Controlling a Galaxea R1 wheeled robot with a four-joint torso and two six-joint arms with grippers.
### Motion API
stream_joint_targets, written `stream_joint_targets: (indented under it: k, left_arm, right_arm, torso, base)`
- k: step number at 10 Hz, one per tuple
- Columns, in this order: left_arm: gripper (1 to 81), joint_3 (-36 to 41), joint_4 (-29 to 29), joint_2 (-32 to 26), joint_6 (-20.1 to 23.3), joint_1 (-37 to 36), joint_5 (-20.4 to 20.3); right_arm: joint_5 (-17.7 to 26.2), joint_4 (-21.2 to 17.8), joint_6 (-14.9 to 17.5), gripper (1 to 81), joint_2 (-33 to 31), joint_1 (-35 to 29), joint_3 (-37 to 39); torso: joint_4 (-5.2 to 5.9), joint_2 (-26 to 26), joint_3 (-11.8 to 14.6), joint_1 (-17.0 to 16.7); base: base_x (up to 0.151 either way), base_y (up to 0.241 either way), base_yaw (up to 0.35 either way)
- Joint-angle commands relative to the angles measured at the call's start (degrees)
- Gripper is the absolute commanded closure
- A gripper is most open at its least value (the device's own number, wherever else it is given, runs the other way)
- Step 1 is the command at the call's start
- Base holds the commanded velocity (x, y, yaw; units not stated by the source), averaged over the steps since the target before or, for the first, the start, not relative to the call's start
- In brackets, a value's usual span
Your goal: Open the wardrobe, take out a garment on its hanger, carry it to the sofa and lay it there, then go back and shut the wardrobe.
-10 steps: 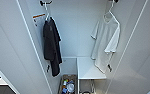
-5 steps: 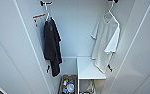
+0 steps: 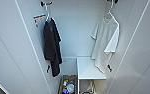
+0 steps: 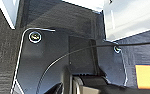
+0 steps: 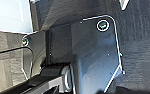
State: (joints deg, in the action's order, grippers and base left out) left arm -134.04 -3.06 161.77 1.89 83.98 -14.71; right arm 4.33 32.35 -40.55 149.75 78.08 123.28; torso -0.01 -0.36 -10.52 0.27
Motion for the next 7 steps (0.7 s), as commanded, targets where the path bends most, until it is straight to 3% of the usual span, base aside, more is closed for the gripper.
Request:
stream_joint_targets:
  k: [1, 3, 5, 7]
  left_arm:
    - [1.0, -5.71, 5.61, 4.53, 0.92, 2.46, 4.96]
    - [1.0, -10.45, 8.85, 7.86, 1.01, 3.17, 4.87]
    - [1.0, -14.32, 9.83, 10.95, 0.92, 3.96, 5.05]
    - [1.0, -17.91, 9.83, 13.92, 0.92, 4.04, 8.64]
  right_arm:
    - [-3.01, 3.77, 1.43, 1.0, 8.75, 5.46, 11.18]
    - [-8.11, 5.87, 1.44, 1.0, 13.4, 8.01, 18.54]
    - [-8.11, 7.02, 1.43, 1.0, 18.42, 8.9, 24.8]
    - [-7.23, 7.11, 1.43, 1.0, 22.79, 9.51, 30.57]
  torso:
    - [0.0, 0.0, 0.0, 0.0]
    - [0.0, -0.02, 0.02, 0.0]
    - [0.0, -0.07, 0.02, -0.04]
    - [0.0, -0.09, 0.06, -0.06]
  base:
    - [0.0, 0.0, 0.0]
    - [0.0, 0.0, 0.0]
    - [0.0, 0.0, 0.0]
    - [0.0, 0.0, 0.0]
